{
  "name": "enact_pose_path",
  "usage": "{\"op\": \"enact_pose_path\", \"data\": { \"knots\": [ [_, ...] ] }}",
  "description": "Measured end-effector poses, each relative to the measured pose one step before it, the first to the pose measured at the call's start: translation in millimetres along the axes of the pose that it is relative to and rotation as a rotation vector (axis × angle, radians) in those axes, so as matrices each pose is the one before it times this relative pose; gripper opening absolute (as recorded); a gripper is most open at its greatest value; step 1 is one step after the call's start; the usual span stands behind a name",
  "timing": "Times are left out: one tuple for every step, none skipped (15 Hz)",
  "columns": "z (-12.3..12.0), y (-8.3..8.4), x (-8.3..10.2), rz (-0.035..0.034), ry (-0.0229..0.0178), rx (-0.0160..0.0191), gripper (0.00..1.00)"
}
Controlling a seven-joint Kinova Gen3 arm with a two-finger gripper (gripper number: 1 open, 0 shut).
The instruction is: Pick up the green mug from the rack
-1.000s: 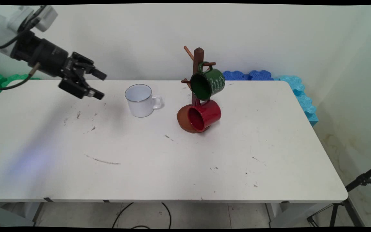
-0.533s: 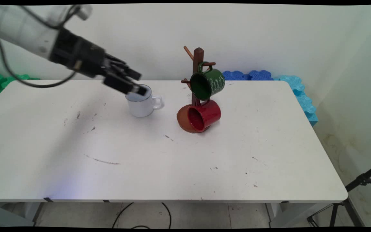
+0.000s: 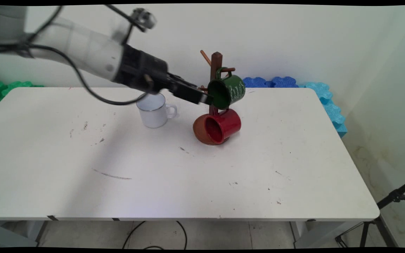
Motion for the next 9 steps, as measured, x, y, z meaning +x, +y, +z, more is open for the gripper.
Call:
{"op": "enact_pose_path", "data": {
  "knots": [
    [9.25, 3.59, -1.18, -0.00896, 0.00846, 0.00917, 1.0],
    [10.2, 3.75, -1.94, -0.00862, 0.00931, 0.00964, 1.0],
    [9.67, 3.32, -2.06, -0.00433, 0.0088, 0.00938, 1.0],
    [7.9, 2.41, -2.05, -0.00299, 0.00688, 0.00833, 1.0],
    [8.81, 2.55, -2.44, -0.00239, 0.00777, 0.00883, 1.0],
    [8.45, 2.27, -2.27, 0.00014, 0.00867, 0.00766, 1.0],
    [7.04, 1.66, -1.76, 0.00141, 0.00854, 0.00642, 1.0],
    [7.85, 1.55, -2.1, 0.0033, 0.00882, 0.00833, 1.0],
    [7.23, 1.0, -2.12, 0.00378, 0.00849, 0.00904, 1.0]
  ]
}}
